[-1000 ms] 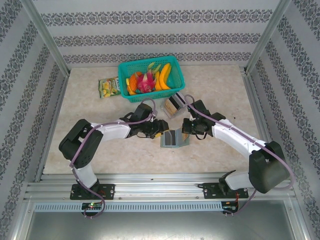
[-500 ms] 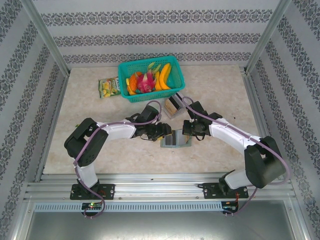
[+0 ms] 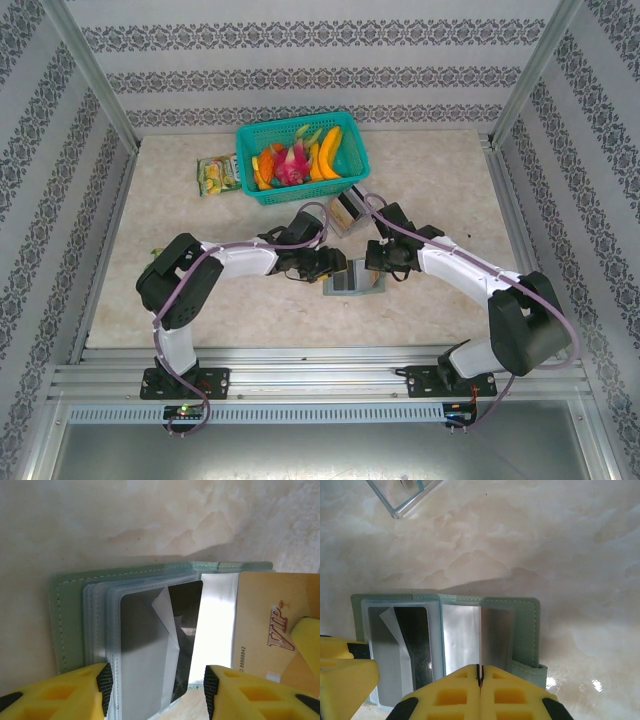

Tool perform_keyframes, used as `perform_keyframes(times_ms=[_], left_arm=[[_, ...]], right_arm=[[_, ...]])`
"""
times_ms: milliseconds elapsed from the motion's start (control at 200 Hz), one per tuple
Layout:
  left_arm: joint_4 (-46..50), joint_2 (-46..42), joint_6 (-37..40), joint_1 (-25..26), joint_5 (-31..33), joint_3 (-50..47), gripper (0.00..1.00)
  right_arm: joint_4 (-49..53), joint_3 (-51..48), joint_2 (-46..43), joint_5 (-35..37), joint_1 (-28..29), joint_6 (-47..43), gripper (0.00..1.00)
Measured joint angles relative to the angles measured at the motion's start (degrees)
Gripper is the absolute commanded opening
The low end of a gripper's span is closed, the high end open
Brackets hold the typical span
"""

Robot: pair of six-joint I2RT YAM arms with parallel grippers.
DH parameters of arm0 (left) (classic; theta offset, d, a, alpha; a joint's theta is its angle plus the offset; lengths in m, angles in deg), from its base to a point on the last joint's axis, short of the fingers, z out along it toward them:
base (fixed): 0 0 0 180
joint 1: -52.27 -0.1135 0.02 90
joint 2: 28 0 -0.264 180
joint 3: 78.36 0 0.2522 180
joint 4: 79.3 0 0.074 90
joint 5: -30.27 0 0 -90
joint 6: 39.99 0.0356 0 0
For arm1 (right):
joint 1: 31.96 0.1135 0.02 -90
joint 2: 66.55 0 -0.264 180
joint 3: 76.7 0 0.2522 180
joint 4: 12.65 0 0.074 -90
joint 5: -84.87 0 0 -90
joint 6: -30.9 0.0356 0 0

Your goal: Put the credit cards into the card holder

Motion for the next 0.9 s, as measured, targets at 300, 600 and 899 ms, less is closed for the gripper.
perform_keyframes(times_ms=[300, 600, 899], left_arm=[[1.4, -0.09, 0.87, 0.57, 2.23, 0.61, 0.57], [5.2, -1.07, 1.99, 1.73, 6.23, 1.62, 0.56], [6.91, -0.15, 2.78, 2.12, 6.88, 2.6, 0.52]], right_arm=[[-0.04, -0.81, 0.22, 0.31, 0.0, 0.02, 0.0], [-0.04, -0.94, 0.55, 0.28, 0.0, 0.0, 0.0], [-0.07, -1.03, 0.55, 0.28, 0.0, 0.02, 0.0]])
